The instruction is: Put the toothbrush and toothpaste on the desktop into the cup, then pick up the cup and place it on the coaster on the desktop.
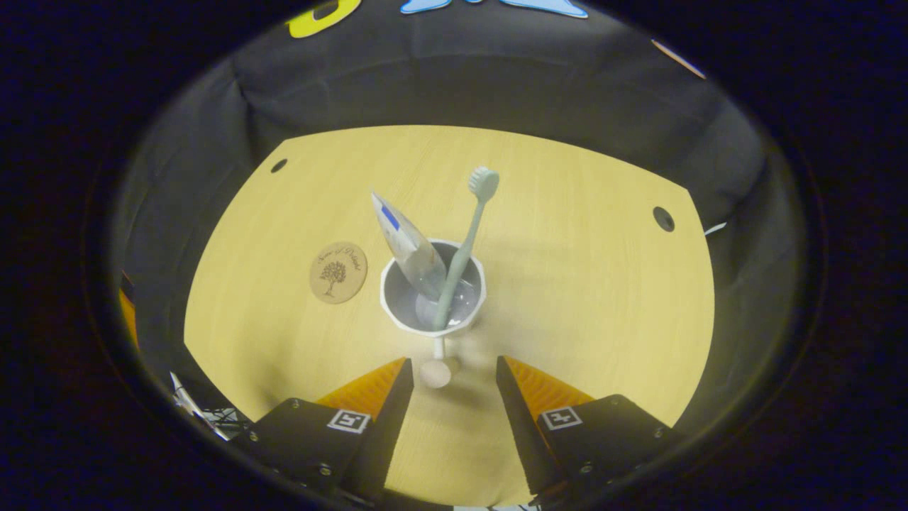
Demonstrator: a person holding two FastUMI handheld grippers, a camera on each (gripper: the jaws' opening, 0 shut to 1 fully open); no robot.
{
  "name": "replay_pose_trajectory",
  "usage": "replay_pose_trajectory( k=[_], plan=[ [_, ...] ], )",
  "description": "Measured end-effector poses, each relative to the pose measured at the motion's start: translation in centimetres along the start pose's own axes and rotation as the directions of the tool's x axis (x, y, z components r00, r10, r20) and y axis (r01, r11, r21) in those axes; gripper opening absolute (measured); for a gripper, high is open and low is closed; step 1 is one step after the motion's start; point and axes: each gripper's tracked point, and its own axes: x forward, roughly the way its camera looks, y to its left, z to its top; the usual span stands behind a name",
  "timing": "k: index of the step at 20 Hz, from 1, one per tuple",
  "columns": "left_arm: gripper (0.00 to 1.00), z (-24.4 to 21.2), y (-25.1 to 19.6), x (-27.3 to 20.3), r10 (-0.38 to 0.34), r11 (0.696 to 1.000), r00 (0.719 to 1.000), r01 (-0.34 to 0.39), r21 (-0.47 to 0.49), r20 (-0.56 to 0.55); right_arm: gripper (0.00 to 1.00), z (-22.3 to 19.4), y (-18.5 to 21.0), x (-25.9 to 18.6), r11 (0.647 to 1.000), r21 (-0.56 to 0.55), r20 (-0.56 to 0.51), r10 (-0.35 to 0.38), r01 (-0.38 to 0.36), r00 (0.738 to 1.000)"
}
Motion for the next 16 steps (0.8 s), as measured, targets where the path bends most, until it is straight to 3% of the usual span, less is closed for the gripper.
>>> replay_pose_trajectory(
  k=[10,11,12,14,16],
  plan=[
    [0.81,-1.0,4.4,-2.3,0.135,0.991,0.990,-0.136,-0.012,-0.031,0.67,0.3,0.6,3.9,0.995,-0.093,-0.149,-0.035,0.021,0.988],
    [0.81,-1.2,4.8,-2.5,0.147,0.989,0.989,-0.147,-0.014,-0.035,0.58,0.3,0.7,4.2,0.995,-0.095,-0.160,-0.033,0.018,0.987],
    [0.80,-1.3,5.3,-2.7,0.158,0.987,0.987,-0.159,-0.016,-0.040,0.58,0.2,0.8,4.3,0.995,-0.099,-0.166,-0.040,0.023,0.985],
    [0.80,-1.7,6.0,-3.1,0.178,0.984,0.983,-0.179,-0.019,-0.050,0.48,-0.1,0.8,5.0,0.994,-0.103,-0.183,-0.043,0.024,0.982],
    [0.80,-1.9,6.6,-3.5,0.197,0.980,0.979,-0.198,-0.021,-0.052,0.49,0.1,0.5,5.2,0.992,-0.120,-0.186,-0.059,0.037,0.981]
  ],
)
